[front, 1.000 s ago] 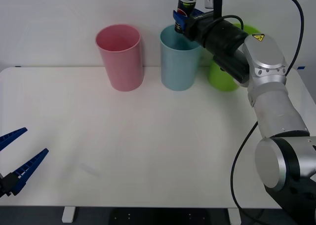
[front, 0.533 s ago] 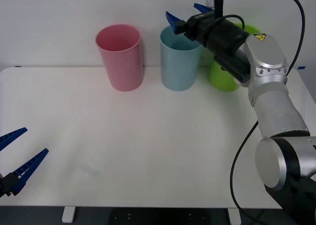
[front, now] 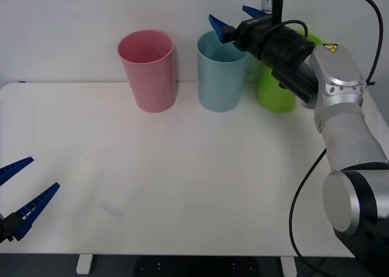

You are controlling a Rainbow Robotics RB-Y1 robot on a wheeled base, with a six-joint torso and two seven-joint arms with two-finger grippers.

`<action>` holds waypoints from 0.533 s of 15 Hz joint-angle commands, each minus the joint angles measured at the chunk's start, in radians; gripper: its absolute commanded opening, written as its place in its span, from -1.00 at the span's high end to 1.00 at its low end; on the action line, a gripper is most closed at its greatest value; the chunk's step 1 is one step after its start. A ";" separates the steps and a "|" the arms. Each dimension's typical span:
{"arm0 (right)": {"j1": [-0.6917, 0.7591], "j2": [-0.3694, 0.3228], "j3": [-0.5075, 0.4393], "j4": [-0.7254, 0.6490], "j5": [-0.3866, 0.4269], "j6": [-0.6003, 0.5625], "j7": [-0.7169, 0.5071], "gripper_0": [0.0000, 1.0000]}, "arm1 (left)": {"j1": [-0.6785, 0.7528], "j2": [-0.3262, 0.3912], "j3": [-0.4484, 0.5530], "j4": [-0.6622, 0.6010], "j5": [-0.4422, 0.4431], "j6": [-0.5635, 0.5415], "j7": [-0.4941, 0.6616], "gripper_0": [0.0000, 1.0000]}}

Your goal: Grasp the object on the table and drop it into the matching bin: aluminum can to the light blue bin, PET bottle to the pink bin.

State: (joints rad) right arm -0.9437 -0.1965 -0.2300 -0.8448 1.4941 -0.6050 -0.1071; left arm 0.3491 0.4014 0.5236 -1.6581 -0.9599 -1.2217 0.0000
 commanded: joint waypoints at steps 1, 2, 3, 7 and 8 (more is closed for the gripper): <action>0.023 -0.046 0.070 -0.007 -0.089 -0.019 0.000 -1.00 | 0.000 0.000 0.000 0.000 0.000 0.000 0.000 -1.00; 0.039 -0.061 0.090 -0.020 -0.109 -0.024 0.000 -1.00 | 0.000 0.000 0.000 0.000 0.000 0.000 0.000 -1.00; 0.056 -0.073 0.110 -0.046 -0.127 -0.024 -0.005 -1.00 | 0.000 0.000 0.000 0.000 0.000 0.000 0.000 -1.00; 0.155 -0.130 0.207 -0.180 -0.213 -0.024 -0.016 -1.00 | 0.000 0.000 0.000 0.000 0.000 0.000 0.000 -1.00; 0.180 -0.139 0.221 -0.209 -0.229 -0.024 -0.016 -1.00 | 0.000 0.000 0.000 0.000 0.000 0.000 0.000 -1.00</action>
State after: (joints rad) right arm -0.7819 -0.3283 -0.0209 -1.0313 1.2785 -0.6288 -0.1225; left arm 0.3491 0.4014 0.5236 -1.6581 -0.9599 -1.2217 0.0000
